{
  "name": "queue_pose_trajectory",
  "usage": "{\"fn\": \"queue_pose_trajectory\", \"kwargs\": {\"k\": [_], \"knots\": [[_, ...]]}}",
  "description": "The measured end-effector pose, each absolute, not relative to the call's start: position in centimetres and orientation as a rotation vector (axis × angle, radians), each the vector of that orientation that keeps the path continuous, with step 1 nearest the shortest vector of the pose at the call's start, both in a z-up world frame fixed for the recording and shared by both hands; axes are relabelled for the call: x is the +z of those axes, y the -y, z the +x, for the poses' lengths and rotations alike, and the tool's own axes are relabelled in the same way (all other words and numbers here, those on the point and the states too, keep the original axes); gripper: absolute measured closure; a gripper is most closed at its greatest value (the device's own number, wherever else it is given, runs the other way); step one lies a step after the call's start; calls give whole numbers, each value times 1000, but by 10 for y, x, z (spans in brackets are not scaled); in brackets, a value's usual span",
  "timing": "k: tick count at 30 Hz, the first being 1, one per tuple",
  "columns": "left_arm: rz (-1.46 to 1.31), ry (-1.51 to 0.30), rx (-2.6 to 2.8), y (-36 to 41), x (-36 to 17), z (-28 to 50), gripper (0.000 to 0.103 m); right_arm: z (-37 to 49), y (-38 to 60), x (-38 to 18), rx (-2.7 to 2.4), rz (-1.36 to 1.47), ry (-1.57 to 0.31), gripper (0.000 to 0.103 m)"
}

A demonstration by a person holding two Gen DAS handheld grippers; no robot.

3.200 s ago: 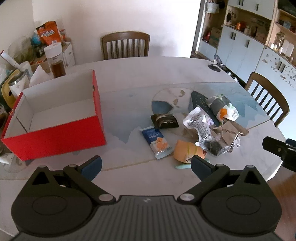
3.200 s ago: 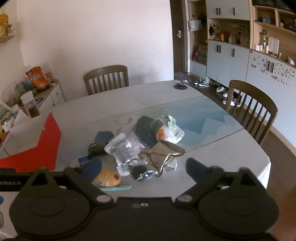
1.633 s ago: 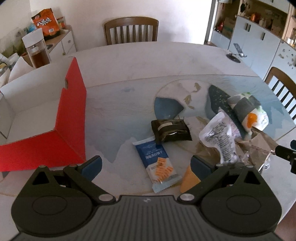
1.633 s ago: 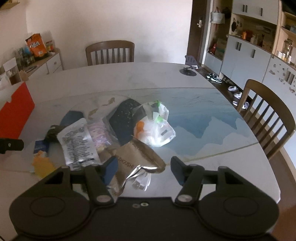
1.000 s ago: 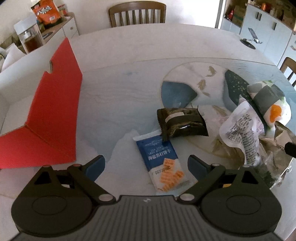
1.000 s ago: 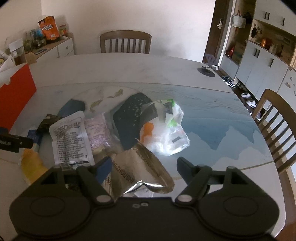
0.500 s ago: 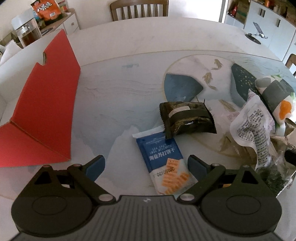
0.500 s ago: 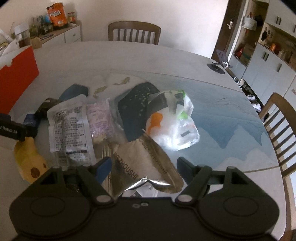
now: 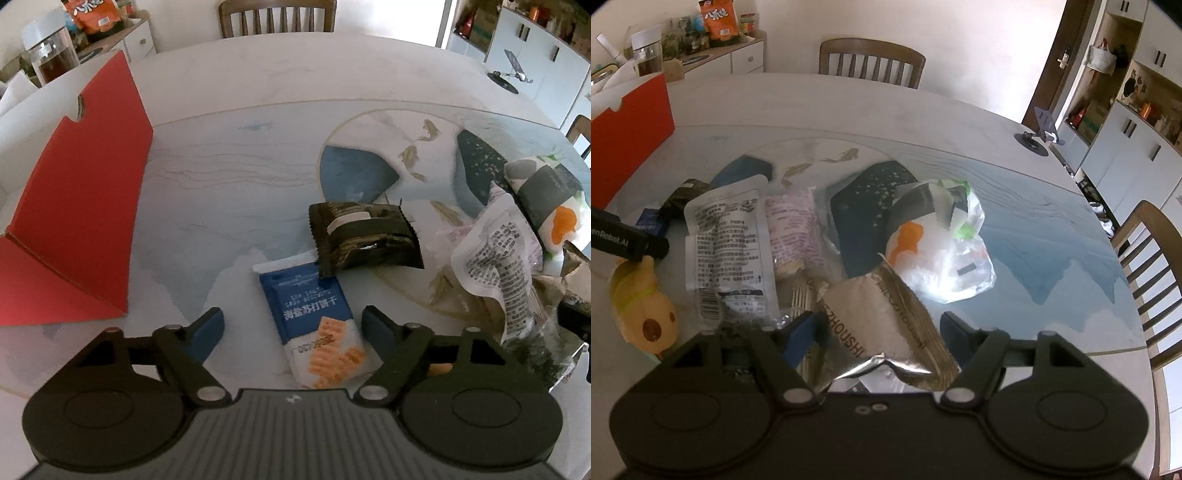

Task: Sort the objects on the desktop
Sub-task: 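Close the left tool on the blue cracker packet while the right tool grasps the silver foil bag, then carry the cracker packet in the left tool while the right tool carries the foil bag to the box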

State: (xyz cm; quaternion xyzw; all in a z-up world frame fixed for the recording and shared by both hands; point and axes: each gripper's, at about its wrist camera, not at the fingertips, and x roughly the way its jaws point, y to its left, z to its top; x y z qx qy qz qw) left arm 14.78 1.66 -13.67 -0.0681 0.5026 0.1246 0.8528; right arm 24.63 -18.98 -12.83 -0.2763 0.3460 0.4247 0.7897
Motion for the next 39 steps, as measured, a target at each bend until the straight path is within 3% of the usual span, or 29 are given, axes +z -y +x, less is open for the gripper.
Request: {"fn": "queue_pose_trajectory", "kwargs": {"k": [7,10,39], "knots": [[-124,-1047,236,-8,-130,147,60,245,188,-126,939,-590,-750,49],[-124,-1047,237,-6,-129,147,64,244,189,-125,946,-585,-753,52],[-185,-988,294,5,-88,114,67,249,223,-79,986,-487,-745,55]]}}
